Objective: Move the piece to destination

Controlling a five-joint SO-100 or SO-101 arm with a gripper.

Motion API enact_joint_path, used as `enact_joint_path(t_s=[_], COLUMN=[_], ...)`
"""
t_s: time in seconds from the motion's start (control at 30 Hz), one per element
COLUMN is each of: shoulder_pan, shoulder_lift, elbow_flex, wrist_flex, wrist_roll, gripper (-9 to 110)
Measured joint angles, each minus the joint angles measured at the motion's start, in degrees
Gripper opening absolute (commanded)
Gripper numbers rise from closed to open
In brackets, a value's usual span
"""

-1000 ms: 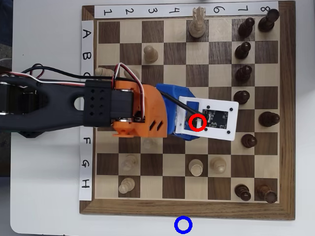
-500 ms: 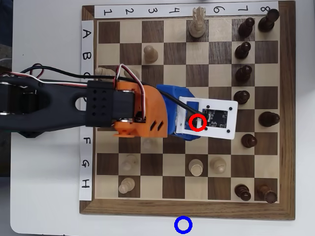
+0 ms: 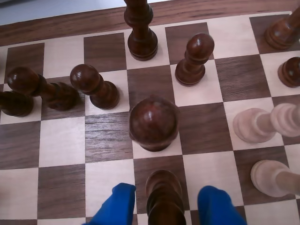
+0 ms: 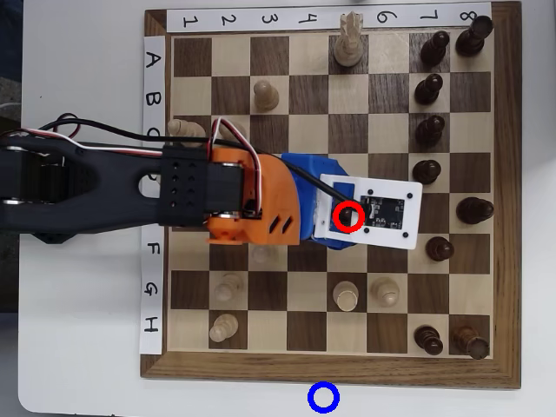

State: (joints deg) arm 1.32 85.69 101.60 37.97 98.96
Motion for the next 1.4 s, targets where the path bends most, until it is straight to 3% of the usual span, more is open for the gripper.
enact_joint_path(t_s=[0.33, 1.4], shoulder_pan=[0.8, 1.9], shoulder_lift=[-0.4, 3.2], elbow_flex=[0.0, 0.5], wrist_flex=[-0.4, 1.2], wrist_roll=[-0.5, -3.3], gripper=[0, 0])
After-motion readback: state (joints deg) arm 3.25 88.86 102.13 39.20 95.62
